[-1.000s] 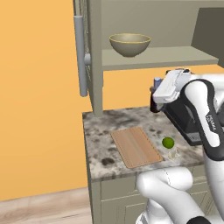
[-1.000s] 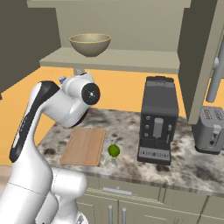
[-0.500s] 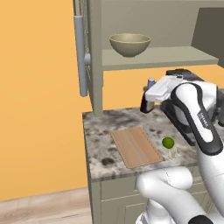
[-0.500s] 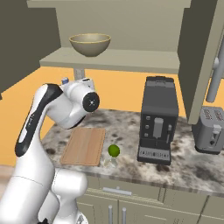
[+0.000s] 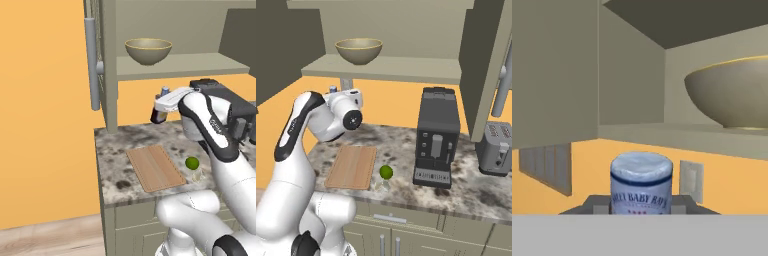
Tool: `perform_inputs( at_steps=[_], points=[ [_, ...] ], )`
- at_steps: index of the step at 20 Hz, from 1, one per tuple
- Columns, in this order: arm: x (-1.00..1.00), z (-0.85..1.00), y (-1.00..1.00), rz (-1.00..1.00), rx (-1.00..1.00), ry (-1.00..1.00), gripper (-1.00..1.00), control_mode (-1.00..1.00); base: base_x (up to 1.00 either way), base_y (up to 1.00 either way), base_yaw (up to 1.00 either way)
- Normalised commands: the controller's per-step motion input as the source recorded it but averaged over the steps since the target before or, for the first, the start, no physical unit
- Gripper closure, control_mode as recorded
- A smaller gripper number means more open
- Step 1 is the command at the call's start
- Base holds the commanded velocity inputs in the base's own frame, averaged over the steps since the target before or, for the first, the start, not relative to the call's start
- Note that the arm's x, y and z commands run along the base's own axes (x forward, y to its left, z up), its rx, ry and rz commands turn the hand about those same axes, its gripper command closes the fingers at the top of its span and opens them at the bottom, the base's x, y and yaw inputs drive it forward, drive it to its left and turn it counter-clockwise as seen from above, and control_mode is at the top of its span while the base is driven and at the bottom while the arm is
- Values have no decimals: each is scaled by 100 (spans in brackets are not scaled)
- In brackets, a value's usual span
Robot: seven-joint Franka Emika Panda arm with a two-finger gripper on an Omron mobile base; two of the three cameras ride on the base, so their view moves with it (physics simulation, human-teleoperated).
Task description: Open the cabinet. Place the bowl and condiment on the counter. Then place the lime and garlic on the cutting board.
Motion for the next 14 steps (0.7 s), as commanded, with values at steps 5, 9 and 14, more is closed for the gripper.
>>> perform_inputs(
  at_steps=[5,9,14],
  points=[
    [10,0,13,-9,0,0,100,-100,0,0,0],
    [1,0,8,-7,0,1,100,-100,0,0,0],
    [0,6,13,-8,0,6,100,-100,0,0,0]
  ],
)
